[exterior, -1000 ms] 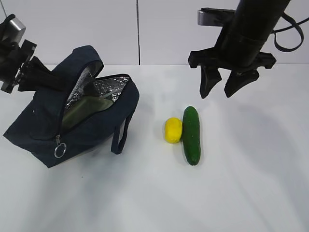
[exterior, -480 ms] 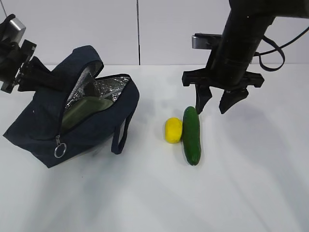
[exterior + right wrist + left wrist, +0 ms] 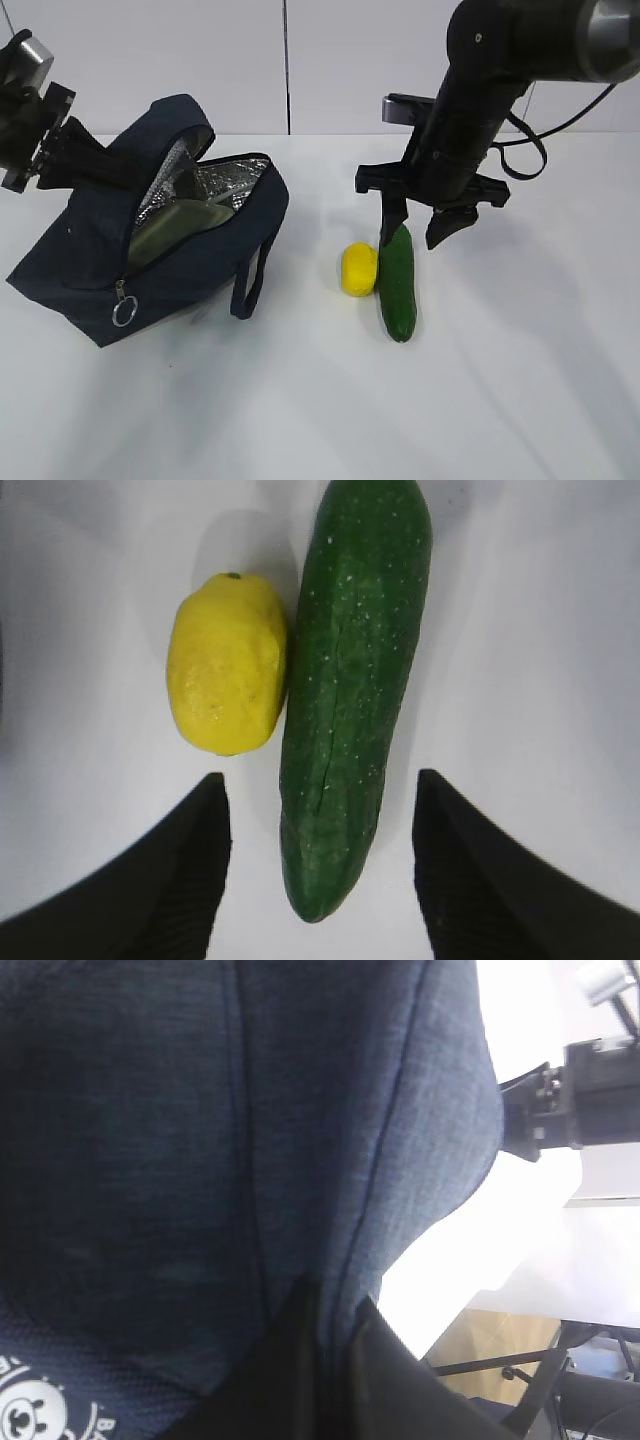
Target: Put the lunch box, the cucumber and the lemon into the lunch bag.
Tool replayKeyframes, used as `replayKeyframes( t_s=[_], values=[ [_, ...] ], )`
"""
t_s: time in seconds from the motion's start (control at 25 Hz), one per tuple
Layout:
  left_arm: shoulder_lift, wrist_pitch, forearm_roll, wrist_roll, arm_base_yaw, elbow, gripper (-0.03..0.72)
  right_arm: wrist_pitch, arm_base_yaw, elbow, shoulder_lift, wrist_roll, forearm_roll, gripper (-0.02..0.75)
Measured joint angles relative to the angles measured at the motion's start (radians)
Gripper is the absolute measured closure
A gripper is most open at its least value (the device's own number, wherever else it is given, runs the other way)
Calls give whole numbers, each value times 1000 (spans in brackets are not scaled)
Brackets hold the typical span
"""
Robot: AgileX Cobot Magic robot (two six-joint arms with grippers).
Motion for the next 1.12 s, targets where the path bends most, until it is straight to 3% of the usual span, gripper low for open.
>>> replayKeyframes(
  t_s=[1.12],
  values=[
    [0, 2, 39, 0, 0, -2, 687, -31, 6, 0, 158, 14, 25, 285]
  ],
)
